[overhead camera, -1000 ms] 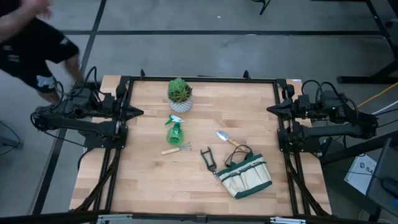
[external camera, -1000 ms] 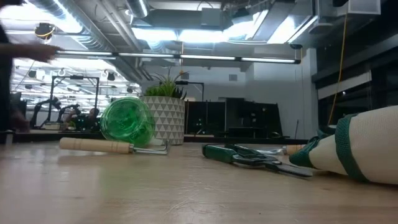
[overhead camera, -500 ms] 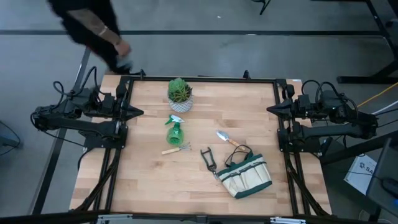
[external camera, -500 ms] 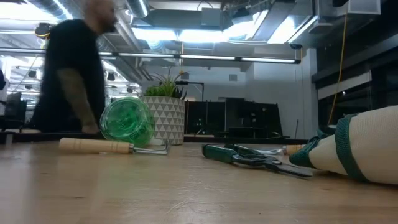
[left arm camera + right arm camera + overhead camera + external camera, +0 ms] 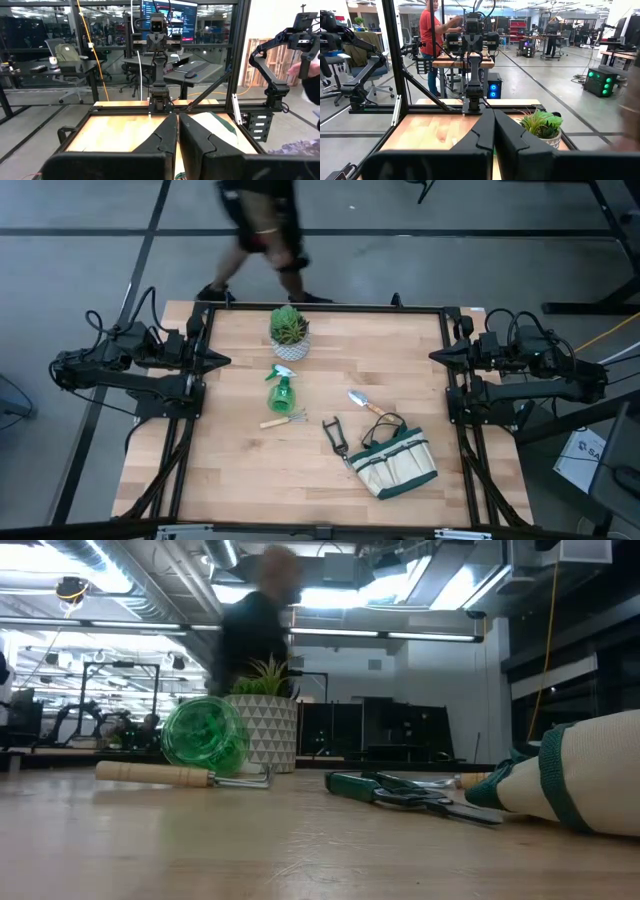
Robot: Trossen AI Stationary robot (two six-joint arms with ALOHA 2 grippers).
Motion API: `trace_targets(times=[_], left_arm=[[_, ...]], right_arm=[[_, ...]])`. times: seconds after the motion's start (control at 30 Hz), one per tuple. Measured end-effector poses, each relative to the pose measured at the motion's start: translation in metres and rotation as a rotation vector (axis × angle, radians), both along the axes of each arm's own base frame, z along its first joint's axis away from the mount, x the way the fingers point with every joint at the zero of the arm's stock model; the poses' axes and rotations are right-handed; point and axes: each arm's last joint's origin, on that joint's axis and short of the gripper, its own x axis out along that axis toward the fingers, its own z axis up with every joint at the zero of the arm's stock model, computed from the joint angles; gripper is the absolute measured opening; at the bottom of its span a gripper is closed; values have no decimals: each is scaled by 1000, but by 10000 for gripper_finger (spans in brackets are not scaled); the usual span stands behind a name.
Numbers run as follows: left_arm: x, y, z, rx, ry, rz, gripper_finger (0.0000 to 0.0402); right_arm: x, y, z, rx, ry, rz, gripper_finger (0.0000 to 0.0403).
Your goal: Pick & Place Garden tools in Gardening bag
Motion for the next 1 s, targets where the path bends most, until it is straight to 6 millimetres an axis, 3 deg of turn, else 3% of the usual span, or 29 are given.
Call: trace_targets(times=[0.4,0.6,1.0], left_arm=[[0,0,0,0,0,0,12],[0,0,0,0,0,0,8],[0,0,0,0,0,0,6]], right_arm=[[0,0,1,0,-11,3,8],[1,2,-2,94,22,71,8],[18,12,-37,418,310,353,8]])
